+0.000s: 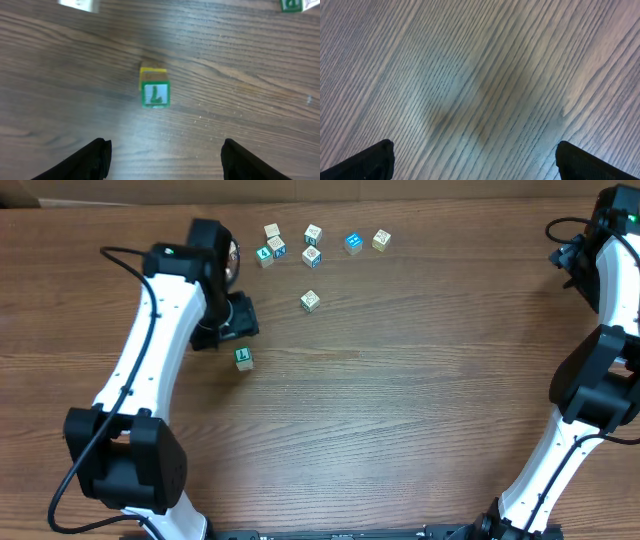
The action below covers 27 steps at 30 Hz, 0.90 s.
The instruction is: Form a tower
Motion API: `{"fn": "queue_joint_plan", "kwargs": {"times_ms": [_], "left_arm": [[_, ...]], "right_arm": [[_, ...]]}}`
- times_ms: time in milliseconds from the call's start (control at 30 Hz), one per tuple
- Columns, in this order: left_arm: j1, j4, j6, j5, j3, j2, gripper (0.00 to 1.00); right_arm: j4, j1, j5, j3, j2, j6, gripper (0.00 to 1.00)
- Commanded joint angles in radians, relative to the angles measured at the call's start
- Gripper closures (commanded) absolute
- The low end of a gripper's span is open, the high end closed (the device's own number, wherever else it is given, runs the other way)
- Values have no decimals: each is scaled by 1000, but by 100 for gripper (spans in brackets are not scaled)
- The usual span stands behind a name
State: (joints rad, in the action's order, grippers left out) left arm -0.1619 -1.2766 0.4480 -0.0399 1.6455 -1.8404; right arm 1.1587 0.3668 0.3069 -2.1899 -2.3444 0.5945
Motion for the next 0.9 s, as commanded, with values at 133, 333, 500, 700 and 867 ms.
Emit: {"fn": "queue_joint_plan", "kwargs": {"times_ms": [133,333,500,700,867], "left_arm": [[-18,131,28,53,-143,-4,35],[-17,238,28,72,-225,-4,34],[-17,309,24,74,-289,-4,34],[-15,366,24,83,-322,-5,44],[-15,397,24,102,-349,-5,45]], "right_arm": [[-6,-1,14,-15,-7,0,0],[-6,-1,14,-15,-7,0,0],[-6,-1,14,-15,-7,0,0],[-6,-1,14,-15,-7,0,0],[-6,-1,14,-15,-7,0,0]]}}
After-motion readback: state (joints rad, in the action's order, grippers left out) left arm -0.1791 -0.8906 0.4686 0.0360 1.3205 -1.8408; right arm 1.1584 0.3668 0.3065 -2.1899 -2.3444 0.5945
